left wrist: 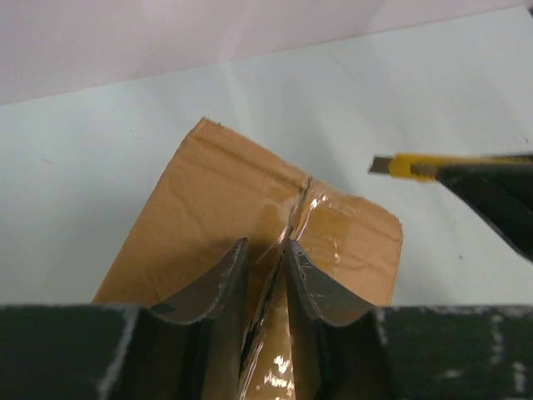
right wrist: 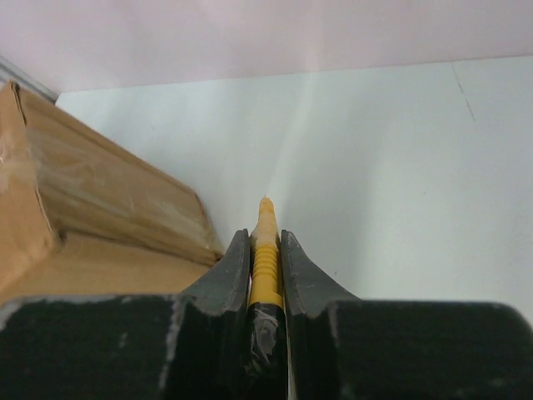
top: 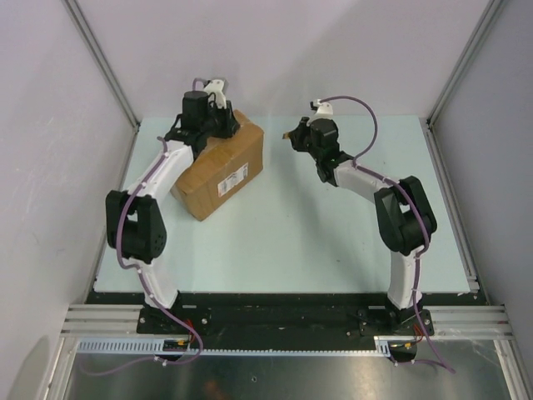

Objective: Unpack the express box
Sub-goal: Adjust the express box at the center of the board.

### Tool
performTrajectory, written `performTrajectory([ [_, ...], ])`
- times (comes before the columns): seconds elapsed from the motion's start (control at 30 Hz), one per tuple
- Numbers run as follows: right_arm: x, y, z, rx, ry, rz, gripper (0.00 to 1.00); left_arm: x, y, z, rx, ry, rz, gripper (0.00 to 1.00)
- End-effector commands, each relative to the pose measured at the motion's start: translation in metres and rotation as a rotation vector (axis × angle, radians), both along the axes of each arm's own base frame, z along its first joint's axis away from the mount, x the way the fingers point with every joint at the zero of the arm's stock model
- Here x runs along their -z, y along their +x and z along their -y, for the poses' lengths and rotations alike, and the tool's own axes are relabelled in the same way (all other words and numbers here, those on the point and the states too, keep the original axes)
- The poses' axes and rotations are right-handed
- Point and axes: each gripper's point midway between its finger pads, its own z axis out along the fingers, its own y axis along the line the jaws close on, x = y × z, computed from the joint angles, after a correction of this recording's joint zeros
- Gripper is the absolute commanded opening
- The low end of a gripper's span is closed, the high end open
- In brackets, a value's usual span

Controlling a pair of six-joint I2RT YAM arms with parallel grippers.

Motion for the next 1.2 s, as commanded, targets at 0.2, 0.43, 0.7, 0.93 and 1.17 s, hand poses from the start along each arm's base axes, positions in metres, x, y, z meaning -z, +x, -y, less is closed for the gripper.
performTrajectory([
  [0.2, -0.041, 0.019, -0.069, -0.259, 0.153, 0.16, 0.0, 0.046, -0.071, -0.003, 0.158, 0.106, -0.127, 0.26],
  [0.43, -0.044, -0.016, -0.088, -0.336, 0.144, 0.083, 0.0, 0.043, -0.066, -0.016, 0.084, 0.142, -0.116, 0.26],
  [0.7, -0.047, -0.086, -0.114, -0.392, 0.048, 0.001, 0.0, 0.027, -0.051, -0.03, -0.015, 0.168, -0.077, 0.36],
  [0.93, -0.062, -0.134, -0.133, -0.51, 0.038, -0.013, 0.0, 0.043, -0.063, -0.039, -0.05, 0.187, -0.114, 0.36],
  [1.17, -0.053, -0.131, -0.121, -0.406, -0.018, -0.039, 0.0, 0.074, -0.092, -0.064, -0.179, 0.212, -0.177, 0.34],
])
